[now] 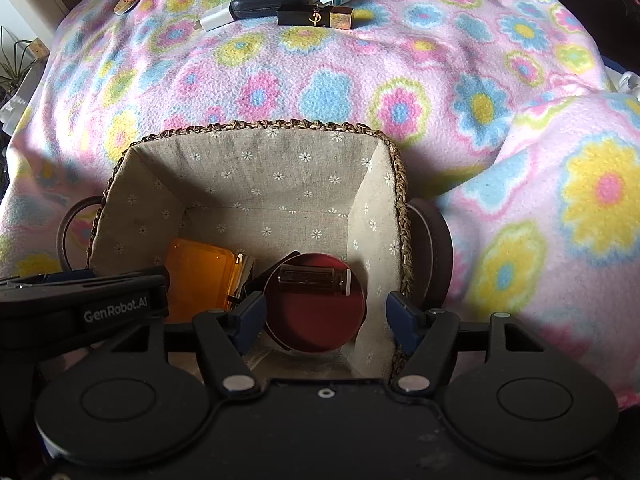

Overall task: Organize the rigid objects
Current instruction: 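Lower the orange case and amber vial into the basket and open both tools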

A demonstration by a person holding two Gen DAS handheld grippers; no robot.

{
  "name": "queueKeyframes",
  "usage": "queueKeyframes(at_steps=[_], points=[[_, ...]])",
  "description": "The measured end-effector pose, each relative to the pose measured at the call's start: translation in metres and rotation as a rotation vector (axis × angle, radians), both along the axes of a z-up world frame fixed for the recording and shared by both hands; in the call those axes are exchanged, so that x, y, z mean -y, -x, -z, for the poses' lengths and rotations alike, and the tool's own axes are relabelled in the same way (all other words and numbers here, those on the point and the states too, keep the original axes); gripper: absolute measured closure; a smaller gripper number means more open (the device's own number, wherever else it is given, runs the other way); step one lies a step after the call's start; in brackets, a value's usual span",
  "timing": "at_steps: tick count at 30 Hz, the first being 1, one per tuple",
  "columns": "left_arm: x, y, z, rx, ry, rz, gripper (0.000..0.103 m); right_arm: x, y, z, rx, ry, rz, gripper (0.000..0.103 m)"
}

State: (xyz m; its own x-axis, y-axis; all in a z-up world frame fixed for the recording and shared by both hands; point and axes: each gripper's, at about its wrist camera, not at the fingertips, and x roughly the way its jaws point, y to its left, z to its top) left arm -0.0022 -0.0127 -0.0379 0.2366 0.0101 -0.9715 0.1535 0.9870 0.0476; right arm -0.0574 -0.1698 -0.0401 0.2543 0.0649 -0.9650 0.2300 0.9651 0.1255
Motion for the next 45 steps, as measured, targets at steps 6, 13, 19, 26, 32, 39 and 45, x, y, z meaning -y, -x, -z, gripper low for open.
queueKeyframes(at_steps=[6,13,19,26,32,39,45], points=[[0.0,0.0002,0.0001,-0.001,0.0,0.0,0.04,-0.0001,0.0,-0.0001,0.001,-0.001,-0.002,0.036],[0.0003,0.0002,0.0001,-0.001,0.001,0.0,0.04,0.0001,0.0001,-0.0001,0.001,-0.001,-0.002,0.036],[-0.0007,0.0001,0.0005,-0.004,0.006,-0.005,0.04,0.0004,0.0003,-0.0002,0.001,-0.001,-0.002,0.036],[-0.0008,0.0003,0.0005,-0.006,0.011,-0.011,0.04,0.0014,0.0005,-0.0004,0.002,-0.002,-0.001,0.035],[-0.0011,0.0002,0.0006,-0.006,0.011,-0.011,0.04,0.0018,0.0004,-0.0003,0.003,-0.003,-0.001,0.035],[-0.0017,-0.0001,0.0005,-0.007,0.012,-0.011,0.04,0.0018,0.0005,-0.0003,0.002,-0.003,-0.001,0.035],[-0.0019,-0.0003,0.0006,-0.008,0.012,-0.011,0.04,0.002,0.0005,-0.0003,0.003,-0.003,-0.001,0.034]])
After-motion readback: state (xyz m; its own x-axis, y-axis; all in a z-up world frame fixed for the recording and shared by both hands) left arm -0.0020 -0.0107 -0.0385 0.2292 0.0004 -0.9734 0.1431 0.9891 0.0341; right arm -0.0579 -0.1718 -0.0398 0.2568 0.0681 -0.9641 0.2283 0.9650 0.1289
